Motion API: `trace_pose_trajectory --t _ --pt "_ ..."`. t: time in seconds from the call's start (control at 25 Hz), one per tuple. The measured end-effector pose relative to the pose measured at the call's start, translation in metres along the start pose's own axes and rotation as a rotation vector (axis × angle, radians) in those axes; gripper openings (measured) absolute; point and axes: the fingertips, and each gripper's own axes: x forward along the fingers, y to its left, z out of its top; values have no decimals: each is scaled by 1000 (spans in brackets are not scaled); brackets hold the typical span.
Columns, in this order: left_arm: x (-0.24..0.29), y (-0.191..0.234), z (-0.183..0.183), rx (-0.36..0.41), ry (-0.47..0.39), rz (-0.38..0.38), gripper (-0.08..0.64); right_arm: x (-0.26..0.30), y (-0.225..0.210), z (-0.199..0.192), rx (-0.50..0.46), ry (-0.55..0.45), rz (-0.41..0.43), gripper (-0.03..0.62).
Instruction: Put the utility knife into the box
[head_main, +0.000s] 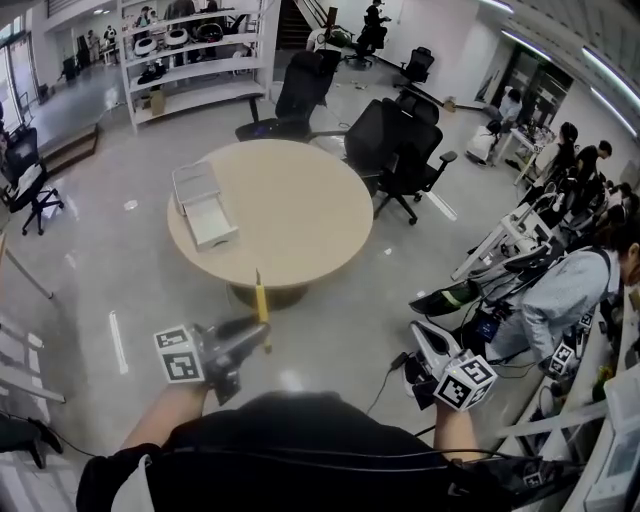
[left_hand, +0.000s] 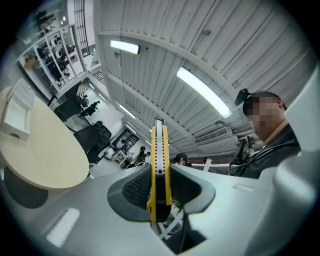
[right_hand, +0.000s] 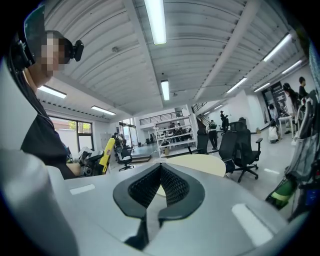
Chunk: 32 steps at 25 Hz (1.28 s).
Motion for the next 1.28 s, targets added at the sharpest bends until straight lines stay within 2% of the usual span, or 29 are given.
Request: trace_pose_trajectory --t 0.32,0.6,0.72,0.88,1.08,1.28 --pt "83 31 3 33 -12 53 110 21 -95 10 16 -13 60 14" --pt "193 49 8 53 -75 89 110 40 -190 51 -71 -6 173 14" --pt "242 57 2 56 -76 88 109 36 -229 60 -65 -13 198 14" --pt "302 78 -8 38 -50 74 110 35 -283 66 -43 -23 195 14" --pt "351 99 -10 16 -10 43 110 36 -319 68 -23 -16 169 14" --pt "391 144 -1 -10 12 -3 110 59 -362 72 -13 -9 114 14"
